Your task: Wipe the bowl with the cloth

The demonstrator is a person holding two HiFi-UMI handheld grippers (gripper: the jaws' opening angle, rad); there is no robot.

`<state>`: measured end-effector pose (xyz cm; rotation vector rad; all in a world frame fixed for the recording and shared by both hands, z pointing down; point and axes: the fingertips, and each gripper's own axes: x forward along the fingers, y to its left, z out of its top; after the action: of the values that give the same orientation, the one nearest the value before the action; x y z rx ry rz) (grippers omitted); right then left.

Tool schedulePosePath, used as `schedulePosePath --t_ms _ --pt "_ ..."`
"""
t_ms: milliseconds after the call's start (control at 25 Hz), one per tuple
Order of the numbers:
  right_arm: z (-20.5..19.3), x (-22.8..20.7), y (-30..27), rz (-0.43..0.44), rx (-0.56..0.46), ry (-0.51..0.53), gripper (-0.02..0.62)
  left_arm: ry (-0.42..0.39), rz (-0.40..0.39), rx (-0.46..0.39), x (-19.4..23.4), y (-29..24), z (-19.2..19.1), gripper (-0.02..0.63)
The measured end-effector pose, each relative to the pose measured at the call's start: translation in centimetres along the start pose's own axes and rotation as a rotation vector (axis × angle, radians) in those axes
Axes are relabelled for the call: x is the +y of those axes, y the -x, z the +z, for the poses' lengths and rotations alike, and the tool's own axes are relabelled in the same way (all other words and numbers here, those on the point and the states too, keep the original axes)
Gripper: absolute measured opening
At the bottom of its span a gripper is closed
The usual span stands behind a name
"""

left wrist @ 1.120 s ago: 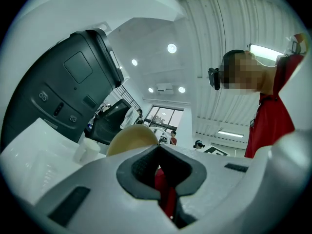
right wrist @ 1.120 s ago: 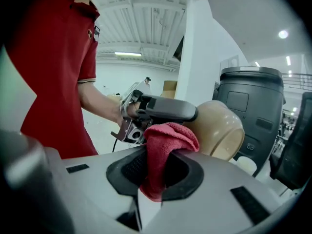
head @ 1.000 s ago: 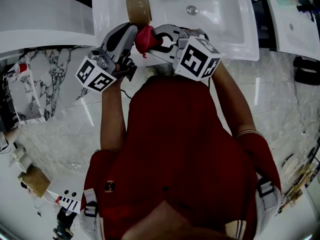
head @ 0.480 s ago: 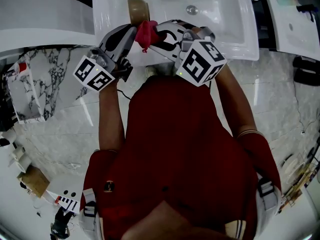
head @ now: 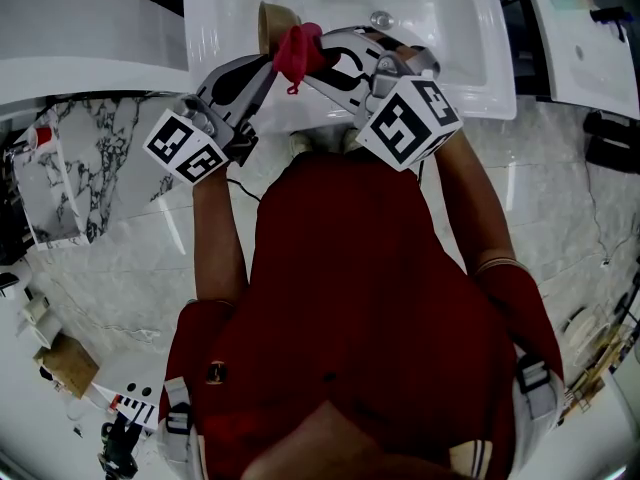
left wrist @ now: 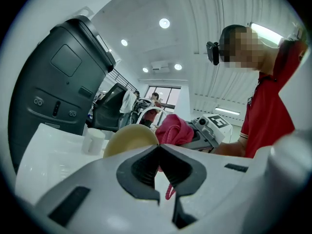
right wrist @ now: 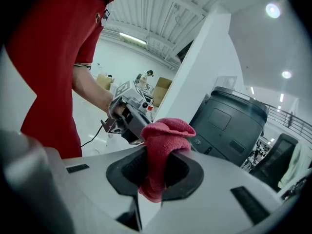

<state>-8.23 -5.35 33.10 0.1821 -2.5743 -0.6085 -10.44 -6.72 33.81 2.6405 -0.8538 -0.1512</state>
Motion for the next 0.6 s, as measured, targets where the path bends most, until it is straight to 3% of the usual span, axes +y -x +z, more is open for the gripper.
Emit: schedulePosePath --t_ms 240,600 --pt "0.3 -1.8 0.9 -0.029 -0.038 -0.045 0.051 -0.017 -0.059 0.046 -1.0 -0.2 -0.8 0.012" --pt "-0.2 -4.2 1.5 -0.057 -0.066 -0.068 0.051 0.004 -0.144 0.013 -2.0 0.3 -0.5 0.012"
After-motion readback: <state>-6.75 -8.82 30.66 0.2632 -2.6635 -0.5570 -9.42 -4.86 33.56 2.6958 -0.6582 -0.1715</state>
